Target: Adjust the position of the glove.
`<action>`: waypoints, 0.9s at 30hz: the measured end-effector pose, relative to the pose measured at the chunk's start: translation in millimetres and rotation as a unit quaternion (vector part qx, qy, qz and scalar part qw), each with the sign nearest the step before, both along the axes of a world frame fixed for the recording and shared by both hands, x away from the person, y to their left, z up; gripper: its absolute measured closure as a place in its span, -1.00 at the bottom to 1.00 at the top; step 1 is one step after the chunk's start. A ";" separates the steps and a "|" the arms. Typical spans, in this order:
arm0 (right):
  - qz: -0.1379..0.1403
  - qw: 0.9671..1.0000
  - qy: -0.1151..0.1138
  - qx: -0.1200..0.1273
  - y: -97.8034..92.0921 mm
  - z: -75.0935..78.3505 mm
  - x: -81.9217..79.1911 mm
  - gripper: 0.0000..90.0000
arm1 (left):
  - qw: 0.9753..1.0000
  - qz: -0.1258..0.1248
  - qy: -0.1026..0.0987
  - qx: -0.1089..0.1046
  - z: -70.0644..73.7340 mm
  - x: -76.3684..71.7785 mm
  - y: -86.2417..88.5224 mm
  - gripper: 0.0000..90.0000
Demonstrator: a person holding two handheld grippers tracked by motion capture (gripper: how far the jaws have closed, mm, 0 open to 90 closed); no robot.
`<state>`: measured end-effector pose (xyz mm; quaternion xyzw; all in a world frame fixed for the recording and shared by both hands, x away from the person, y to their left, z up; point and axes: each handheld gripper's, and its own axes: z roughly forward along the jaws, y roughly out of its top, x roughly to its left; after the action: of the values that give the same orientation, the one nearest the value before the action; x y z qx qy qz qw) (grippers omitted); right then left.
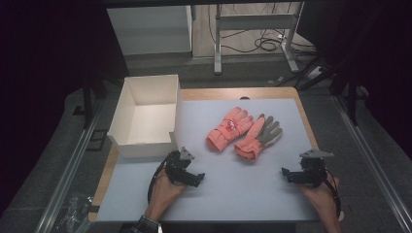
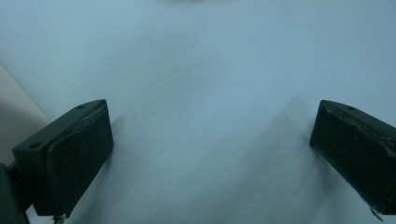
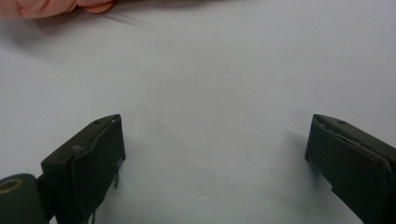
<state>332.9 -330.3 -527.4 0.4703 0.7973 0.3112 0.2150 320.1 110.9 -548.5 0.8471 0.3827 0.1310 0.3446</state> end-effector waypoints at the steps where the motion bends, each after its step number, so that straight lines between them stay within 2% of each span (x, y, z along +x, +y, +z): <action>1: 0.000 1.000 0.000 0.001 0.0 0.0 0.0 -0.89 | 1.000 -0.001 -0.002 0.003 0.1 -0.1 0.0 -1.00; 27: -0.001 1.000 0.000 0.003 -0.6 0.3 0.0 -0.88 | 1.000 0.000 -0.004 0.002 -0.5 -0.5 0.2 -1.00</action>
<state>332.9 -330.9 -527.1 0.4715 0.7961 0.3134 0.2136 319.6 111.1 -549.0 0.8473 0.3812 0.1347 0.3444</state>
